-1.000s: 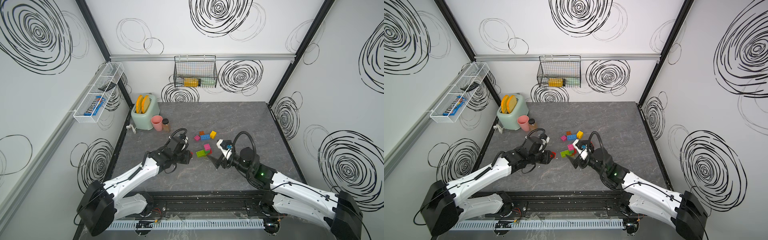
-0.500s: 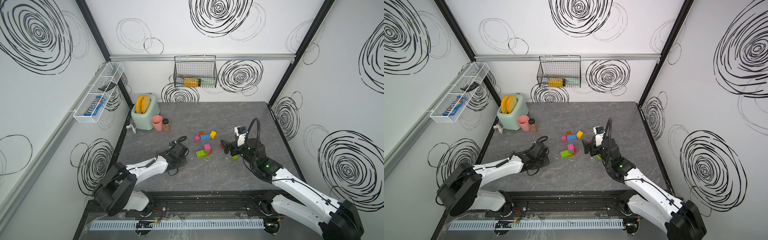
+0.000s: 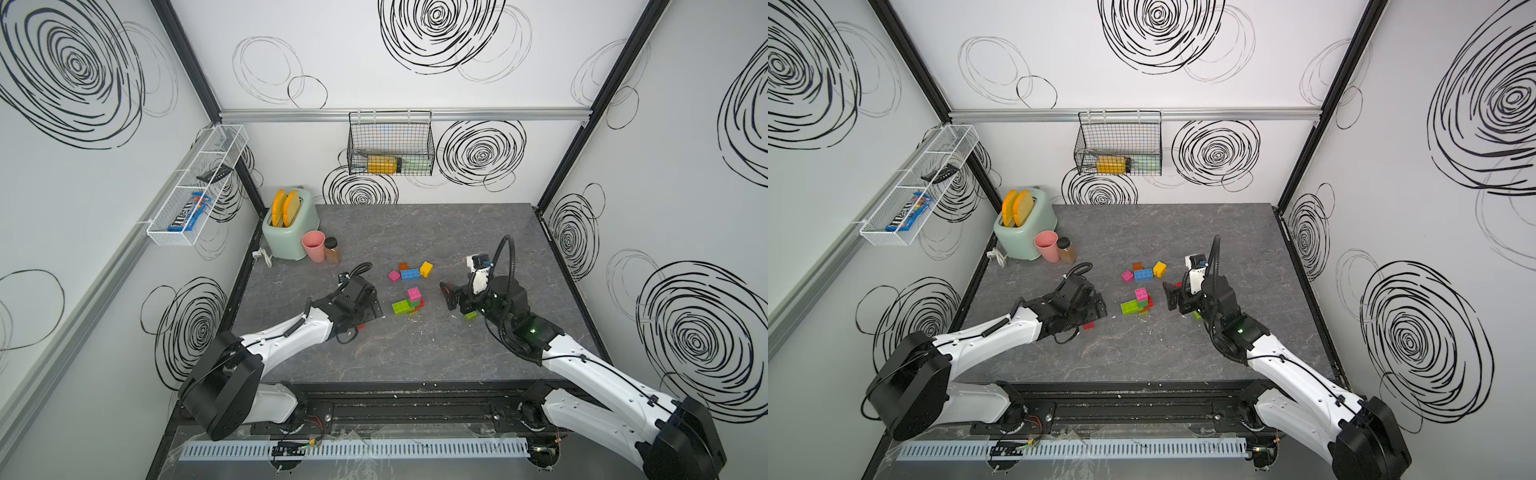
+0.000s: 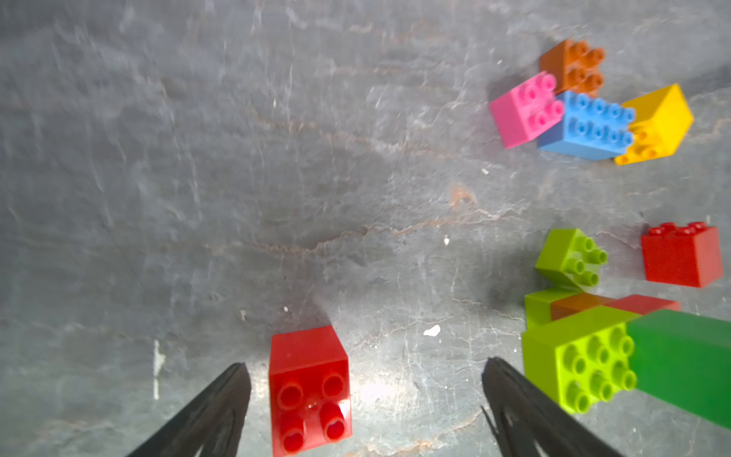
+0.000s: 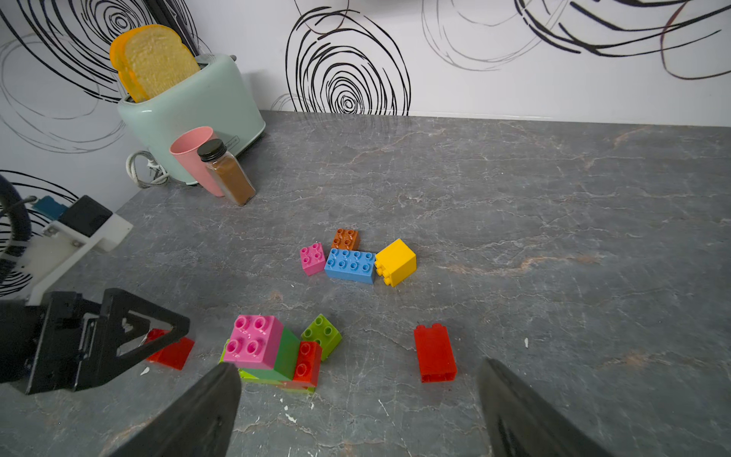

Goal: Assemble the number 4 with lego
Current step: Place the lego brick at the center of the board.

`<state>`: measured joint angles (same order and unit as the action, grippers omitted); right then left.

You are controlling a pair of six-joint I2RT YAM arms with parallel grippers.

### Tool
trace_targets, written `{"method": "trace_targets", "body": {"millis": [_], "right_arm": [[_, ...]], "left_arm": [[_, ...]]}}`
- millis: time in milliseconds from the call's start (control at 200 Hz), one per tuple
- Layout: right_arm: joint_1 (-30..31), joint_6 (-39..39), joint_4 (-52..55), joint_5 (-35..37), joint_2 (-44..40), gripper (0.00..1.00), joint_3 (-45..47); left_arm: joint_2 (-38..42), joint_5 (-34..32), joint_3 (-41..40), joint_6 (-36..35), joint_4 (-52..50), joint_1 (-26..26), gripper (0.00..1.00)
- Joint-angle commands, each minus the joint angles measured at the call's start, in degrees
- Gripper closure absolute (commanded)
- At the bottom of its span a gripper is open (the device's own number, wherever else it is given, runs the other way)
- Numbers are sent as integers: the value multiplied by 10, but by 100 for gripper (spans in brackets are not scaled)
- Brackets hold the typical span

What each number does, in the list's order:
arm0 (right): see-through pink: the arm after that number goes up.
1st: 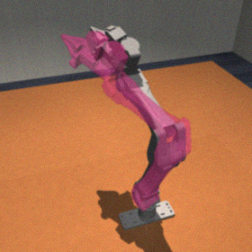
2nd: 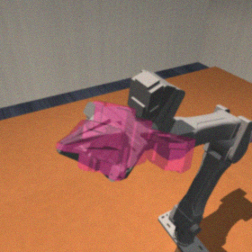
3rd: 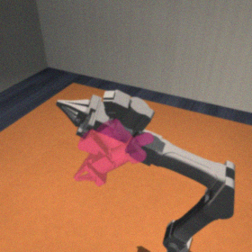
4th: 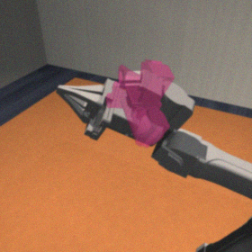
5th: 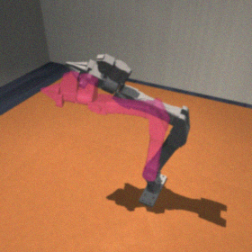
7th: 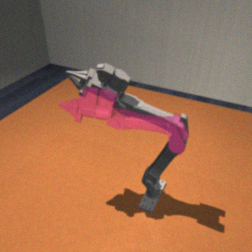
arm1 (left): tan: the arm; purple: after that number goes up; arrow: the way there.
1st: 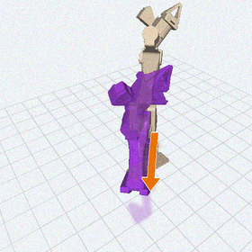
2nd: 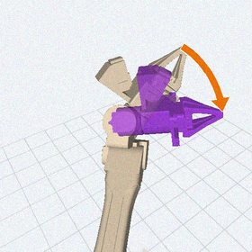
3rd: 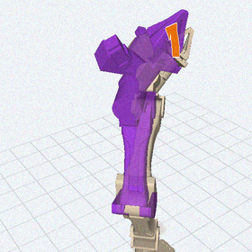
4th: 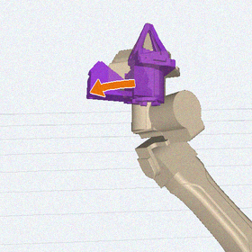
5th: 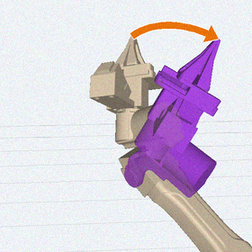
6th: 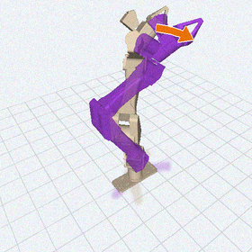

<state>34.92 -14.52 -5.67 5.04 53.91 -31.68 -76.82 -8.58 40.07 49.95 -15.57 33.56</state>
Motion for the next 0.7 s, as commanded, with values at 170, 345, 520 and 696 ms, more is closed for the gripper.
{"method": "trace_targets", "body": {"millis": [170, 345, 520, 696], "right_arm": [[-2, 8, -8, -37, -7, 3, -6], [-2, 12, -5, -45, -3, 3, -10], [-2, 12, -7, -54, 10, 3, -14], [-2, 16, -4, -64, 21, 3, -19]], "left_arm": [[46, 113, -86, -200, 204, -56, 4], [21, 159, -94, -216, 246, -62, 4], [4, 187, -103, -205, 243, -51, 4], [12, 163, -126, -177, 231, -46, 4]]}}
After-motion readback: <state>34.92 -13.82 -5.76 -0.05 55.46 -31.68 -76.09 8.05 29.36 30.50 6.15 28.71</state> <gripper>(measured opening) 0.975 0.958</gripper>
